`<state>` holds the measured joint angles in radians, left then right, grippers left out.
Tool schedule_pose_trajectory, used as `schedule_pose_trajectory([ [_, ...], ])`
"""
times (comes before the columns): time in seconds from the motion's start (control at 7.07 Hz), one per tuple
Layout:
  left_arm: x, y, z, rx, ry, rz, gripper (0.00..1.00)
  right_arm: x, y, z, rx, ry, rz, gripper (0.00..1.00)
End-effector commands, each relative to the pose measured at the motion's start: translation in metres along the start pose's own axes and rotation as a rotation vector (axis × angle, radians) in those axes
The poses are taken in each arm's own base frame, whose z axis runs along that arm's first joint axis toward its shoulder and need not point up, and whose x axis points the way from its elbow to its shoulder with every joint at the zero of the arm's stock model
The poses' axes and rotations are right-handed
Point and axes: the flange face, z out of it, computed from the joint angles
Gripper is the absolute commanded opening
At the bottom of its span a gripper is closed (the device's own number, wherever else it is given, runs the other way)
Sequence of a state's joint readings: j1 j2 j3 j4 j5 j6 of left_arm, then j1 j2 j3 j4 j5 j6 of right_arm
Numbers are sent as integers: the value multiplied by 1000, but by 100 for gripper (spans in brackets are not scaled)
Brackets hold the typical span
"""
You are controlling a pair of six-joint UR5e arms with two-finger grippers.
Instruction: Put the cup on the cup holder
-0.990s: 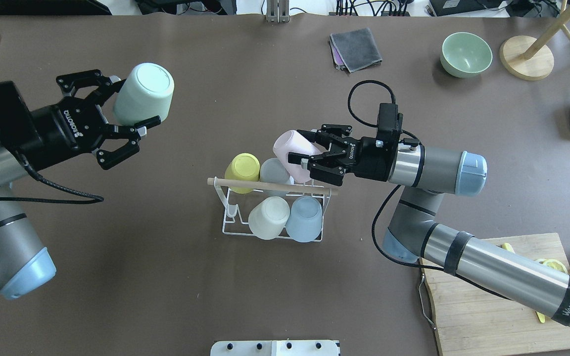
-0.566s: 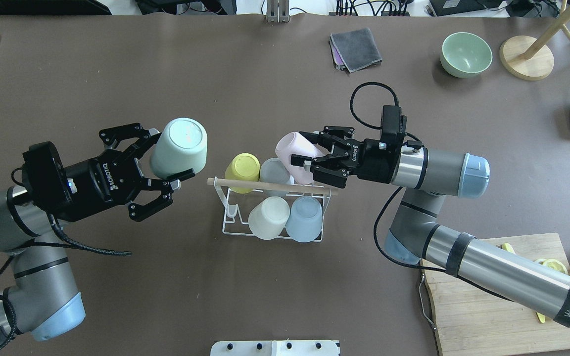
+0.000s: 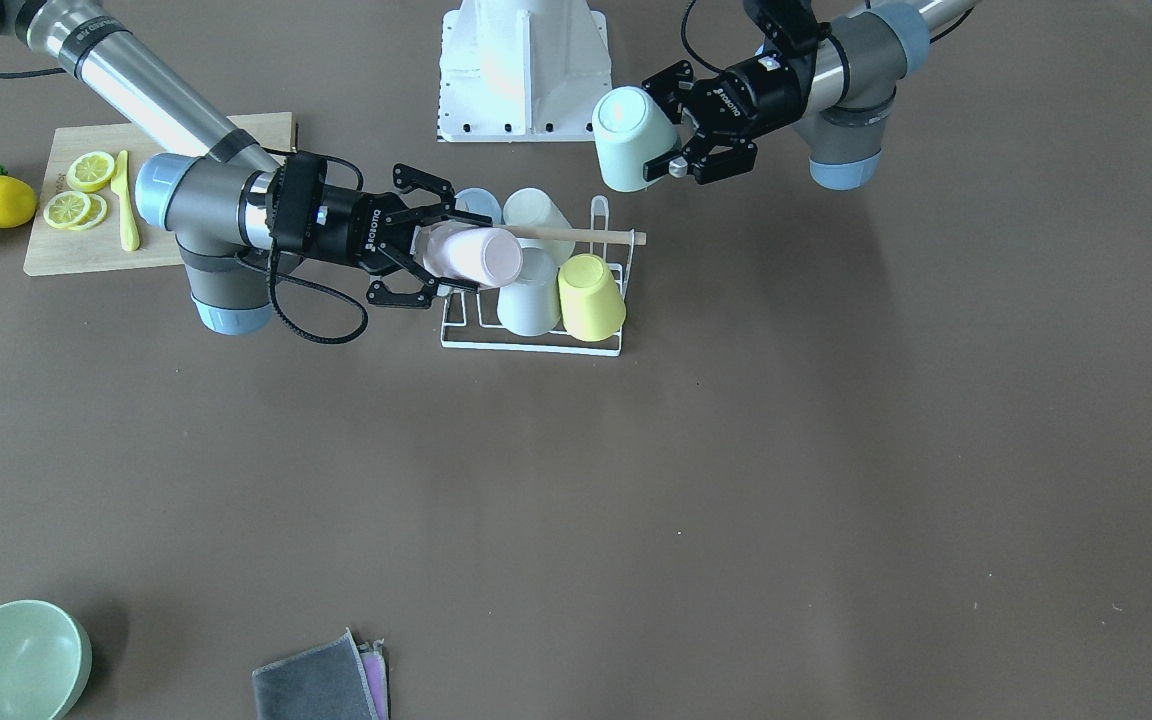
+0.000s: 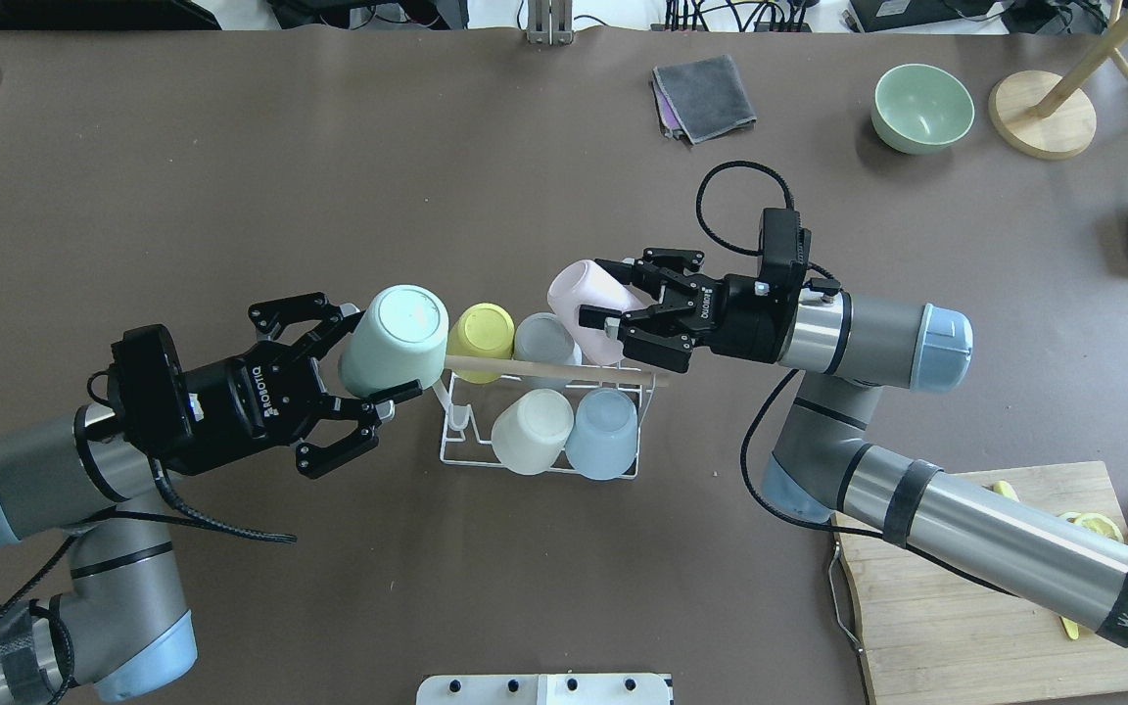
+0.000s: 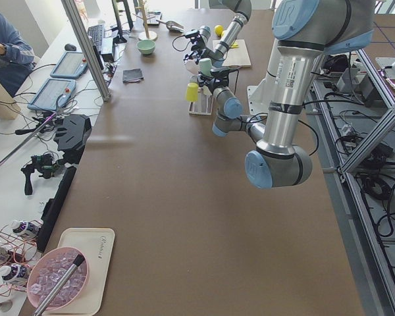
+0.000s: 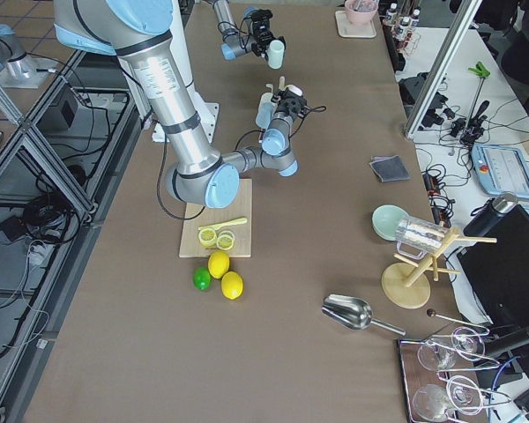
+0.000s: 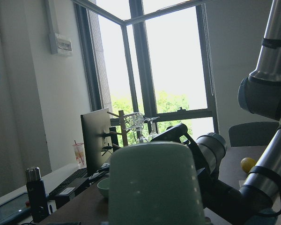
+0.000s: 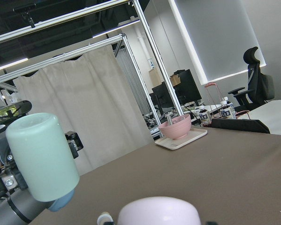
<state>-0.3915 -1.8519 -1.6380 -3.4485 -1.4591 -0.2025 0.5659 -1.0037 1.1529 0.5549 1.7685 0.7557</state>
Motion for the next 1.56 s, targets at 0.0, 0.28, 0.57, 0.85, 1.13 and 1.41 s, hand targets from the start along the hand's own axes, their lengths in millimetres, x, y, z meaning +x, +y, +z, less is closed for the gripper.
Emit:
schedule_pose_trajectory([
  [0.0,2,22,13,-26,-5,-39,68,0,1,-3,-1,-1,1,0],
  [0.28,17,32,18,-33,17,-56,68,2,-1,-4,21,13,1,99],
  [0.57,24,40,19,-46,27,-61,71,2,-9,-8,47,3,3,100],
  [0.85,23,40,16,-37,23,-62,72,6,-17,-18,55,12,-8,100],
  [1.13,18,42,17,-38,-19,-55,72,40,-72,-40,81,89,-76,100],
  [1.41,18,49,18,-51,-22,-52,72,85,-151,-41,-28,338,-96,100],
])
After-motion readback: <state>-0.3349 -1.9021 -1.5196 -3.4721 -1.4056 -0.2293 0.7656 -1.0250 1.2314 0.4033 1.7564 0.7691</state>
